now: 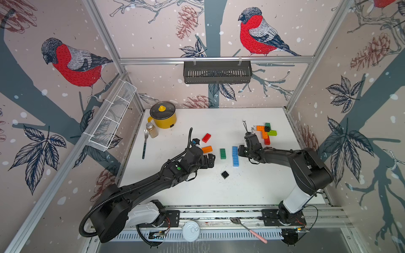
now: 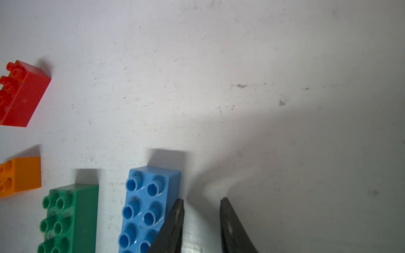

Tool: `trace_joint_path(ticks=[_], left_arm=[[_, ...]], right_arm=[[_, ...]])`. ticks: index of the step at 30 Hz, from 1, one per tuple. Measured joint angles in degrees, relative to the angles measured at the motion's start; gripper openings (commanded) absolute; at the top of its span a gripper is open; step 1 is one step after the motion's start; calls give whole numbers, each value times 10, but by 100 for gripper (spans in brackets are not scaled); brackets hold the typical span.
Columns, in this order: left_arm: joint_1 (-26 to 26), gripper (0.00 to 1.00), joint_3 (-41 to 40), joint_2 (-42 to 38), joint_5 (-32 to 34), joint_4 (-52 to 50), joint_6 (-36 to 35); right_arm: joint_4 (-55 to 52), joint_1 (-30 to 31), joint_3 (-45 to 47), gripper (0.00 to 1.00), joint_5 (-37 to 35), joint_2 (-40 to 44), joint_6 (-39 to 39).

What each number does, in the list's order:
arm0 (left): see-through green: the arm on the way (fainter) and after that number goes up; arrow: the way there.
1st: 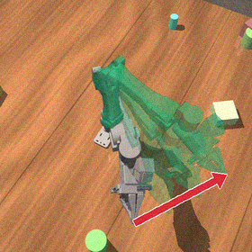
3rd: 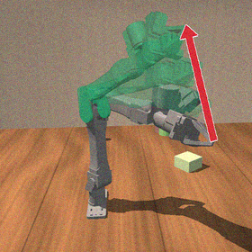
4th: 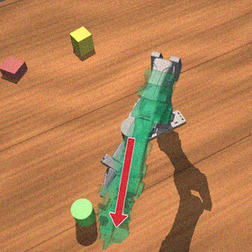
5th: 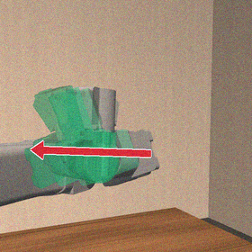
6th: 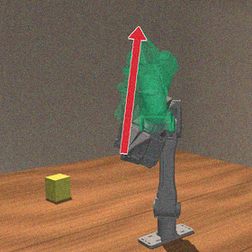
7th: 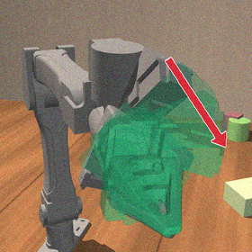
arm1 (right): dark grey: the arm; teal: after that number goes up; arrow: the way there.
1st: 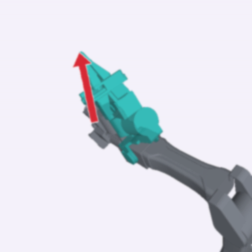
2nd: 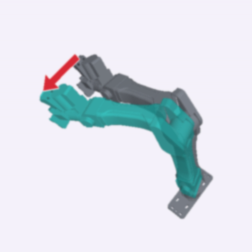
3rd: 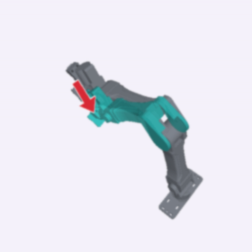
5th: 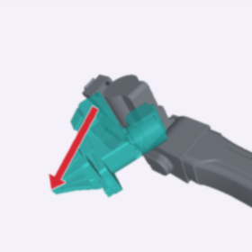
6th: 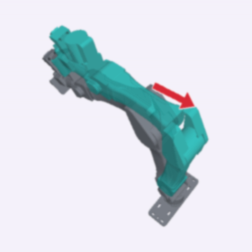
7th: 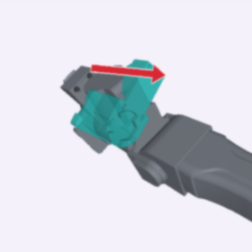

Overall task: Assemble a small pinwheel with lego
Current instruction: Adjust the lego brick at the center of the board.

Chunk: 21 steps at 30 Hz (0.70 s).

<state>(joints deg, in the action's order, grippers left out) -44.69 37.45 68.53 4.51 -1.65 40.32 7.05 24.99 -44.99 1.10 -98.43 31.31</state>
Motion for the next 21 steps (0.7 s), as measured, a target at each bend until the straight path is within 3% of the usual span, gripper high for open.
trace_joint_path(ticks=[21], left_arm=[[3,97,-2,0,0,0,2]], right_arm=[[15,-4,-23,31,1,-26,-3]])
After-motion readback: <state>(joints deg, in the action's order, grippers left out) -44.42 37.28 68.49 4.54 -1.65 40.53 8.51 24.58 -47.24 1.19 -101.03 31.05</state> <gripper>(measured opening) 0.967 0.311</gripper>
